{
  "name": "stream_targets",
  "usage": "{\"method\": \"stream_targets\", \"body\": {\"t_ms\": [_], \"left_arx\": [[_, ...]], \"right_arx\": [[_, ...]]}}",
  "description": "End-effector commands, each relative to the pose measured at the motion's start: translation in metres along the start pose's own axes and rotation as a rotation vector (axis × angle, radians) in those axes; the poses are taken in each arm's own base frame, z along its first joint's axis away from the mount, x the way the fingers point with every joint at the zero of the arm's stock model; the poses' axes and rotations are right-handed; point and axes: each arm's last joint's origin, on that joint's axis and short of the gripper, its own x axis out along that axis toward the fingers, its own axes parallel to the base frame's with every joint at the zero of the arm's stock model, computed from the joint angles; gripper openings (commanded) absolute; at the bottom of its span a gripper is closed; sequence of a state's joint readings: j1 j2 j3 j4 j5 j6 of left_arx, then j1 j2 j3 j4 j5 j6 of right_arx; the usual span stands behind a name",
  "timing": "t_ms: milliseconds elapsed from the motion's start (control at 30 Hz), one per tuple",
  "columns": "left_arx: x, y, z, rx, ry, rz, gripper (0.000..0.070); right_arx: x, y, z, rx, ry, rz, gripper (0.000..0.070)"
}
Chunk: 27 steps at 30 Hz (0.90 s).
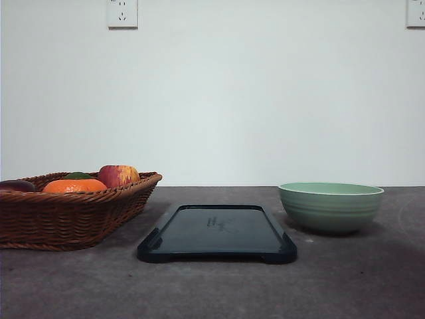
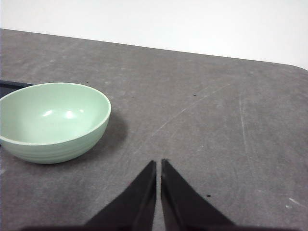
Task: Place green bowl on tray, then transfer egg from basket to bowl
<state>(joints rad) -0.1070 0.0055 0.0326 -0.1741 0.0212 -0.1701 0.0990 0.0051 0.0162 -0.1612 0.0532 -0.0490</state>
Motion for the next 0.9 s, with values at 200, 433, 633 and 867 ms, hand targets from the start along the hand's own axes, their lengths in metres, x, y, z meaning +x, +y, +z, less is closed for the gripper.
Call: {"method": "stream_targets", "body": {"t_ms": [200,433,633,867], "left_arx": [[0.002,0.000,-0.002,-0.061,-0.024,-0.002,0.0000],[0.002,0.000,-0.001,-0.310,-0.027,-0.006,0.0000],[0.000,0.000,0.003,-0.523,-0.035,-0.013,0.0000],[-0.007,-0.005,0.027,-0.347,-0.143,-0.049,0.0000]], "right_arx": [[0.000,0.000,0.000,0.048,-0.008,0.005,0.0009],[0.000,0.000,0.000,0.337,-0.011,0.008,0.0009],[0.000,0.001,0.004,0.409,-0.044,0.033,0.0008],[-0.004,0.002,0.019,0.397,-0.102,0.108,0.0007]]}}
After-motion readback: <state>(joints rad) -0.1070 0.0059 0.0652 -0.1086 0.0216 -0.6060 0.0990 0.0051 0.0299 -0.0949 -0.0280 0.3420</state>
